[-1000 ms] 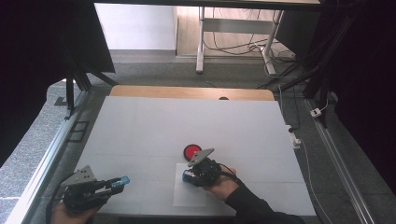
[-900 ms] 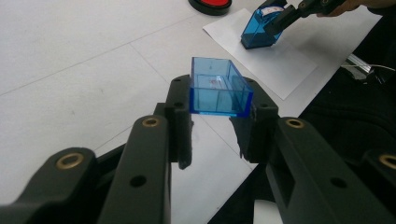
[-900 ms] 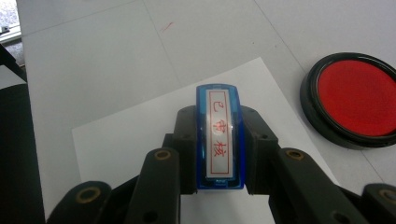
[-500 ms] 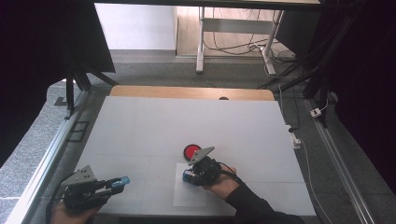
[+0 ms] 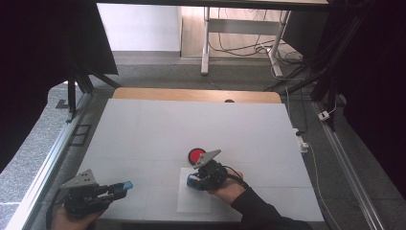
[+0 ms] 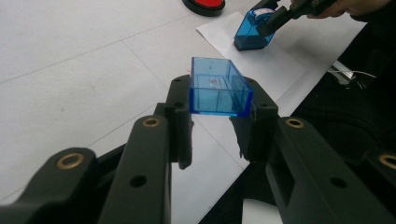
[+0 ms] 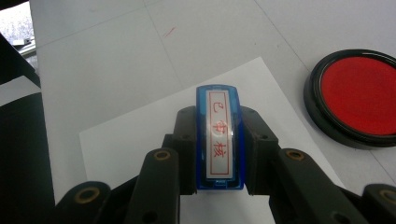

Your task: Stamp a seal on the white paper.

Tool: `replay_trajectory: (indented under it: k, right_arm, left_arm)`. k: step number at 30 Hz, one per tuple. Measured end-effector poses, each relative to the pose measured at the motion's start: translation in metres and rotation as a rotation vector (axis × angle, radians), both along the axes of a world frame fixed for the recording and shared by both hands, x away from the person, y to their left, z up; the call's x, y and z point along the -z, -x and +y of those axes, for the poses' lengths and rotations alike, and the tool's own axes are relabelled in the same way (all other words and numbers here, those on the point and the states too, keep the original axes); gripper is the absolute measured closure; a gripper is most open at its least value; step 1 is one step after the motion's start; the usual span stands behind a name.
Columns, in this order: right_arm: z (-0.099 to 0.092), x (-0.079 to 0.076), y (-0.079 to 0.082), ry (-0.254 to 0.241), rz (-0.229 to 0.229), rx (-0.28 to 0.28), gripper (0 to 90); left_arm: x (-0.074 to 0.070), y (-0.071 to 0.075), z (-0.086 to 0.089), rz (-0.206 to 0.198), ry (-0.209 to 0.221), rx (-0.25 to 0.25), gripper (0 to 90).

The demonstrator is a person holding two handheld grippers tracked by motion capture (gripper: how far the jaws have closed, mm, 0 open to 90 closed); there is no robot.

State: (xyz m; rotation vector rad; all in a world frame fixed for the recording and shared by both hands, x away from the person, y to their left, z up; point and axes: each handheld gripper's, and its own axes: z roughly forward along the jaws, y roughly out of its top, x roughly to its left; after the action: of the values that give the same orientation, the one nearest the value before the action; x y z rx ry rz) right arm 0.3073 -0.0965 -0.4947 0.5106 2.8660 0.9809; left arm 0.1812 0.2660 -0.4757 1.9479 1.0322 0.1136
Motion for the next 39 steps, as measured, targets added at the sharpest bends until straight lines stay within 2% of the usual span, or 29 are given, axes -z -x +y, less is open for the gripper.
replay_trajectory:
  k: [16,25,39]
  right_arm:
    - [-0.008,-0.016,0.001,-0.066,-0.015,0.013,71.2]
    - [-0.012,-0.025,0.002,-0.098,-0.005,0.013,71.2]
    - [-0.023,-0.045,0.002,-0.184,-0.02,0.018,71.2]
  left_arm:
    - [0.0,0.0,-0.002,0.002,-0.012,0.01,68.6]
    - [0.0,0.0,-0.002,-0.001,-0.016,0.012,68.6]
    - [0.0,0.0,-0.003,-0.004,-0.018,0.017,68.6]
